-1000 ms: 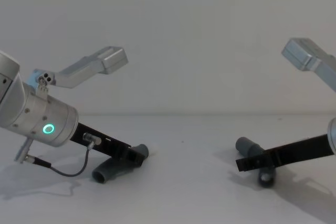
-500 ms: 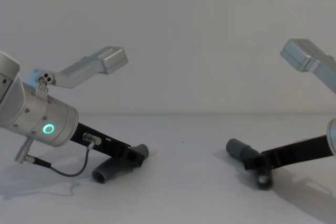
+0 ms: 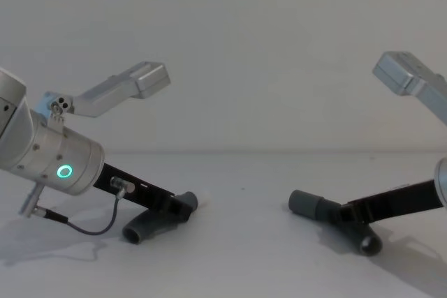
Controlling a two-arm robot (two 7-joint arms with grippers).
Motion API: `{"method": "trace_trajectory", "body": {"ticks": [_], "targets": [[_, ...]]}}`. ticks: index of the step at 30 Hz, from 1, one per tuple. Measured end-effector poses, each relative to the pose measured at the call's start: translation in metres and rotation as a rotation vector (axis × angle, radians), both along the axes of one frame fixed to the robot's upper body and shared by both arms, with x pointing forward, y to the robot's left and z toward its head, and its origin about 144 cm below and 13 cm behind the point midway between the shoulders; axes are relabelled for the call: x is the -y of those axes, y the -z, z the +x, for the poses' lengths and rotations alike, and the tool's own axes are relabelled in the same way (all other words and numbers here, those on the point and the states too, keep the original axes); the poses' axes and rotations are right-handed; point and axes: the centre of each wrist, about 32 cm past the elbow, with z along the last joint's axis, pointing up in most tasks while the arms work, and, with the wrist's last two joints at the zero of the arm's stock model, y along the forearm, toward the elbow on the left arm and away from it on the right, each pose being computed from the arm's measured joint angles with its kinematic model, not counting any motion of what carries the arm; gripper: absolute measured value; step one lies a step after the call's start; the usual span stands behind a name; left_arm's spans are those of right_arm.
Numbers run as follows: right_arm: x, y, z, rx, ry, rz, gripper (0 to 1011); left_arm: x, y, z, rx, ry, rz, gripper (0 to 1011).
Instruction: Use both hands to pick up one end of the pipe from the table, align the ends, and insert them.
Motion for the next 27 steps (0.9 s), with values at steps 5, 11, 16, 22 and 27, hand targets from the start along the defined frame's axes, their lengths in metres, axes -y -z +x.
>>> {"method": "trace_trajectory", "body": {"ticks": [5,11,16,22,27], "targets": [[0.0,0.0,0.0,0.0,0.0,0.0,279,0.0,0.0,0.0,0.0,0.0,0.0,365],[0.0,0.0,-0.001,0.003,0.0,0.001,279,0.0,0.0,-0.001,0.0,0.0,0.0,365],[0.0,-0.001,-0.003,0.021,-0.004,0.011,279,0.0,0.001,-0.003,0.007,0.003,0.0,365],[0.001,-0.003,-0.008,0.068,-0.002,0.036,279,-0.001,-0.001,-0.005,0.032,0.013,0.0,365],[0.001,-0.007,-0.012,0.131,0.005,0.073,279,-0.002,-0.006,-0.007,0.067,0.033,0.001,365]]}}
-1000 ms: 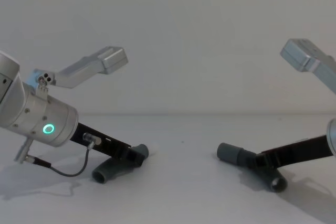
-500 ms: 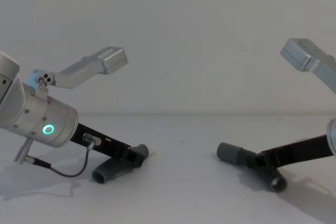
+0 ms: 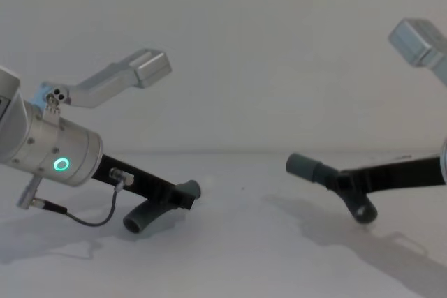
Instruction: Use both hands to pick up one end of the pipe from the table, align the ends, and insert them.
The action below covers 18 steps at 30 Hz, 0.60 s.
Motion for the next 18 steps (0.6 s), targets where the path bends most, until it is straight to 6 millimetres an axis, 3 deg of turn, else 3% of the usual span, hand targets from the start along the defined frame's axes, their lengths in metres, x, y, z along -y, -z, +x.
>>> {"method": "trace_trajectory", "body": {"ticks": [10,18], "targets": [[0.005,-0.009,-0.008,0.128,0.009,0.077,279,-0.005,-0.011,-0.001,0.062,0.078,0.005,365],[0.02,-0.013,-0.013,0.193,-0.007,0.104,279,-0.012,-0.021,0.0,0.1,0.171,0.022,365]]}}
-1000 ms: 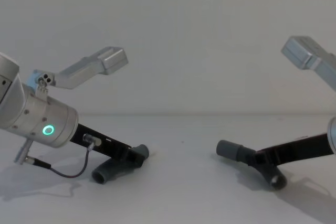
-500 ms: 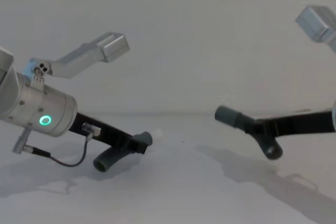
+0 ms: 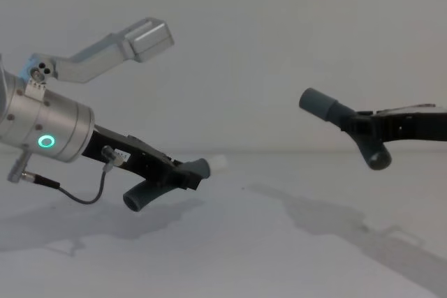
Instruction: Use both hands to pick up one end of the pipe from the table, align the ends, and insert them.
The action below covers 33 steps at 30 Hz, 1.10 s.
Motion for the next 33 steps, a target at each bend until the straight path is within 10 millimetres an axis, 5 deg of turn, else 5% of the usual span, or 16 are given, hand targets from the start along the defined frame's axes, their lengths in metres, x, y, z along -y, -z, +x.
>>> {"method": "trace_trajectory", "body": {"ticks": [33], "targets": [[0.05,-0.01,-0.012,-0.005,-0.384,-0.081,279,-0.018,-0.032,0.01,0.077,0.269,0.073,365]]}}
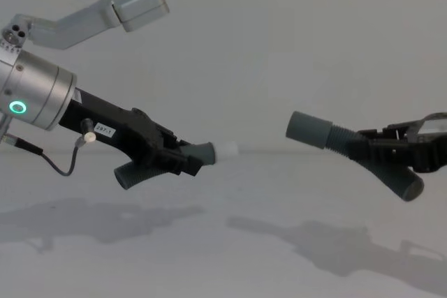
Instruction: Use both hands to pick up one end of the pipe from the table, align the ends, and insert them.
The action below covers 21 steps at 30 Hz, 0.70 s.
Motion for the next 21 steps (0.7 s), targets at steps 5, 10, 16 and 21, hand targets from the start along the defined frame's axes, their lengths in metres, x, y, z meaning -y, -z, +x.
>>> {"method": "trace_trajectory", "body": {"ticks": [5,10,16,21], "targets": [[0.0003,-0.0034,0.0008,-0.001,-0.048,-0.018,279,-0.0007,-0.0027,0.0015,0.004,0.027,0.01,365],[-0.001,-0.0061,0.0021,-0.001,-0.09,-0.038,279,-0.0009,-0.0053,0.0035,0.005,0.058,0.029,365],[-0.0034,-0.0087,0.0039,0.001,-0.115,-0.053,279,-0.0008,-0.0081,0.0055,0.005,0.091,0.048,365],[-0.0052,-0.0102,0.006,0.001,-0.133,-0.068,279,-0.0012,-0.0102,0.0065,0.005,0.11,0.06,365]]}}
